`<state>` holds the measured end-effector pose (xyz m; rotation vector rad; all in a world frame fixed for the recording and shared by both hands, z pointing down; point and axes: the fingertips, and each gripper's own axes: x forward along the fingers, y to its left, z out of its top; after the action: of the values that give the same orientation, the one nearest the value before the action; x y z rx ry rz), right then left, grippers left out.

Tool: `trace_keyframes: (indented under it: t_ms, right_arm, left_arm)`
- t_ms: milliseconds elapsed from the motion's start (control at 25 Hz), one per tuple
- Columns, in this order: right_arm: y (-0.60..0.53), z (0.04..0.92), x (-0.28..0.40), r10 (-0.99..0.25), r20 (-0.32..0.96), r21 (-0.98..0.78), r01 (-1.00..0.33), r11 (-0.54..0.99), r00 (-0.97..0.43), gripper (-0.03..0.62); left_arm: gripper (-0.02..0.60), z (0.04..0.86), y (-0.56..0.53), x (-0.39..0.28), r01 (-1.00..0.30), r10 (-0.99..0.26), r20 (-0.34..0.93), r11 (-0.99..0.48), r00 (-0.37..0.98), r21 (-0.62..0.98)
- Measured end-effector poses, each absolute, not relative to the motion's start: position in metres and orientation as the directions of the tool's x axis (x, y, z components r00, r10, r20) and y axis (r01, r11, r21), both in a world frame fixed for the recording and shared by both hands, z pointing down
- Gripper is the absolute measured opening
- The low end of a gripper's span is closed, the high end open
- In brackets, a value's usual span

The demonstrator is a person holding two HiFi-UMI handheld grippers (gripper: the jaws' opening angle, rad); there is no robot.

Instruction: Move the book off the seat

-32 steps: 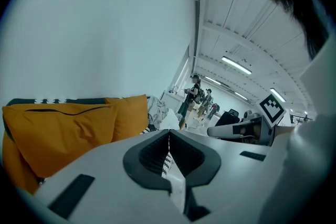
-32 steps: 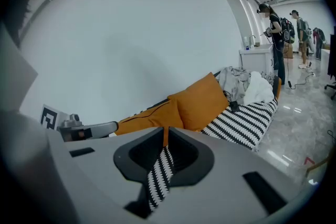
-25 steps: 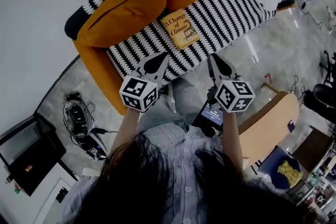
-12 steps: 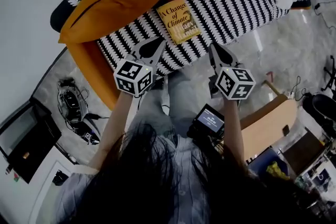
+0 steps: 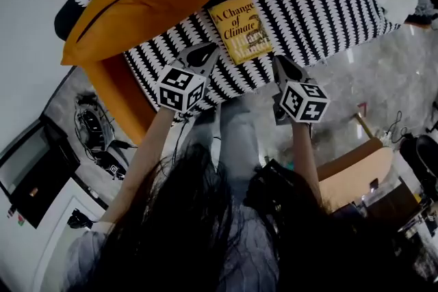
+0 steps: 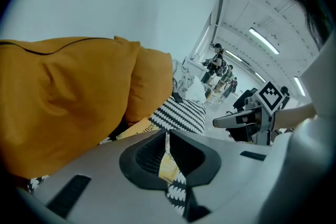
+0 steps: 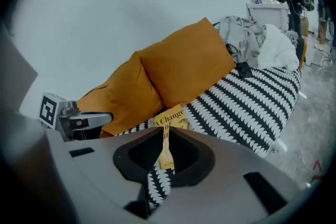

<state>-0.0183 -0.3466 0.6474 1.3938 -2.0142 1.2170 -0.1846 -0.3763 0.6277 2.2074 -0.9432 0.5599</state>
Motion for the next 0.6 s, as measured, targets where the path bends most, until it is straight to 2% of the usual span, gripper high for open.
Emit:
trace_keyframes:
  t_ms: [480,600]
  right_arm:
    - [-0.35,0.761,0.004,-0.472,0.785,-0.443,-0.896,0.024,-0.401,0.041]
    - [-0.347,0.776,0.011,-0.458,0.794,-0.447,-0.894,0.005,-0.399,0.049]
  left_arm:
    - [0.02,0.724,-0.401,-0.195,-0.794,-0.404,0.712,-0.487,0.575,0.365]
    - [0.046,0.738,-0.403,-0.188,-0.786,-0.375,0.725,-0.498,0.577,0.367]
